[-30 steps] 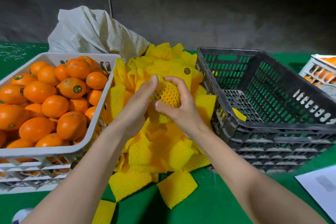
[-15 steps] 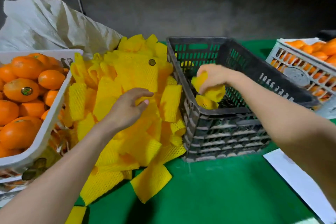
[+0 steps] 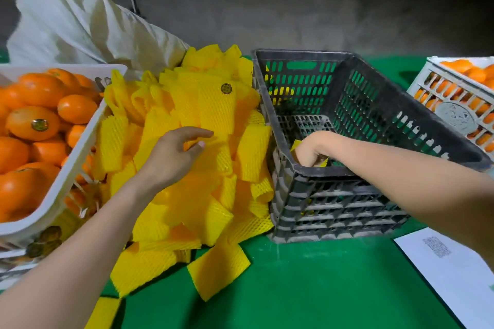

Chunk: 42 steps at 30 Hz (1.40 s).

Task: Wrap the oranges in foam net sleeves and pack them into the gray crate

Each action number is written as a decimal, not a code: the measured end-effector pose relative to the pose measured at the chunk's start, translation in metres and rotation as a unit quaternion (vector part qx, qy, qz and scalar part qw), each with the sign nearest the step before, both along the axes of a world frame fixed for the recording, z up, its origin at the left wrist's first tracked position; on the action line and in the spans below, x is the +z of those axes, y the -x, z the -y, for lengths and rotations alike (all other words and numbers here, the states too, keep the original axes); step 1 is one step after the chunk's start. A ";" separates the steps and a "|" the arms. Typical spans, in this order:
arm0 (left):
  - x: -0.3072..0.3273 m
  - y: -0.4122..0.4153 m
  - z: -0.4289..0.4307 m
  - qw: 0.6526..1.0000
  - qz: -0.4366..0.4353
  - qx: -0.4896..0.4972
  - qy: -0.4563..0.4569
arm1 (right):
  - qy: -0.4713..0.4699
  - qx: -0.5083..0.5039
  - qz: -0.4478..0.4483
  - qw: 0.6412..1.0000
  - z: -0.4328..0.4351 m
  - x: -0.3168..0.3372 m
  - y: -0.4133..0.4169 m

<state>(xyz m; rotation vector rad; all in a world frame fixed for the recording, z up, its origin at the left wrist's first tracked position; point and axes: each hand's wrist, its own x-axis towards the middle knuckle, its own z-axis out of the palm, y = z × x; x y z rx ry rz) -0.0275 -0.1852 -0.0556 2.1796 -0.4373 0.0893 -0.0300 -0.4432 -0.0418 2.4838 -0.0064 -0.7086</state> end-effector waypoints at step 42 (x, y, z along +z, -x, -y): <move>0.026 0.018 -0.095 0.935 -0.073 0.073 0.340 | -0.697 0.109 0.317 0.634 -0.202 0.049 -0.005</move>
